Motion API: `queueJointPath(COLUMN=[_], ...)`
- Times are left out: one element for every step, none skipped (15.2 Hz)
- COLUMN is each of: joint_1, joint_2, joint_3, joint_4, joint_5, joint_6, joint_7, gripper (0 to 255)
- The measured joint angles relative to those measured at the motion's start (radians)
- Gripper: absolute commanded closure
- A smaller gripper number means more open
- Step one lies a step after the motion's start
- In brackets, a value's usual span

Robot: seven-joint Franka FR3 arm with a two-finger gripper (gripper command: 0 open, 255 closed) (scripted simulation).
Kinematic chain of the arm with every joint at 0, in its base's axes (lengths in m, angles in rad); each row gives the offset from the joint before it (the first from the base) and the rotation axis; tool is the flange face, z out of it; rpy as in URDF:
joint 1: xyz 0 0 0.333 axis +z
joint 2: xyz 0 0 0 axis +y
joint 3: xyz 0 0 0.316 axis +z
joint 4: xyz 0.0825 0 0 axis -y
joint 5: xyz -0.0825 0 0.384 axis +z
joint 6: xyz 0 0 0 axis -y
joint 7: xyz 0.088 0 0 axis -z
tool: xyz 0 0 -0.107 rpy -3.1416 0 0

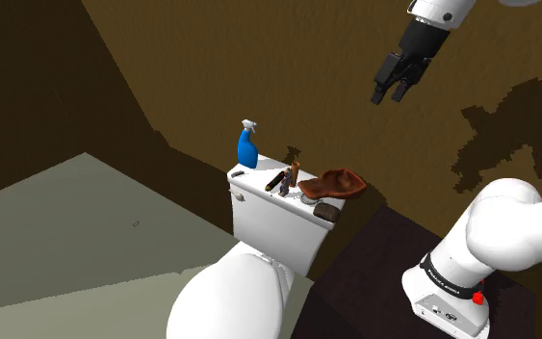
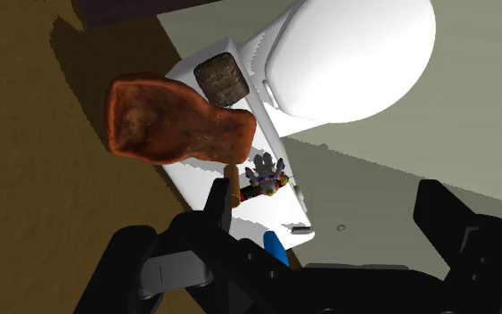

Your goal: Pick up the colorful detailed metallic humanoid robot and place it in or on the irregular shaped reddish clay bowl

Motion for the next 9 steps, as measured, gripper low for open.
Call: queueJointPath(joint_1=[0.000, -0.002, -0.004, -0.005, -0.009, -0.011, -0.013, -0.016, -0.019], joint_2=[0.000, 0.011, 0.028, 0.052, 0.077, 0.099, 0.119, 0.150, 0.182], joint_3=[0.000, 0.003, 0.008, 0.016, 0.021, 0.028, 0.036, 0.043, 0.050], joint_4=[0.000, -0.008, -0.018, -0.022, -0.030, -0.034, -0.050, -0.058, -0.055], joint_5=[0.000, -0.001, -0.001, -0.001, -0.003, -0.004, -0.005, -0.006, -0.009], joint_6=[0.000, 0.016, 0.038, 0.062, 0.088, 0.109, 0.139, 0.172, 0.195], joint_7=[0.000, 0.004, 0.010, 0.020, 0.027, 0.037, 0.048, 0.058, 0.069], gripper=[0, 0, 0, 0, 0, 0, 0, 0, 0])
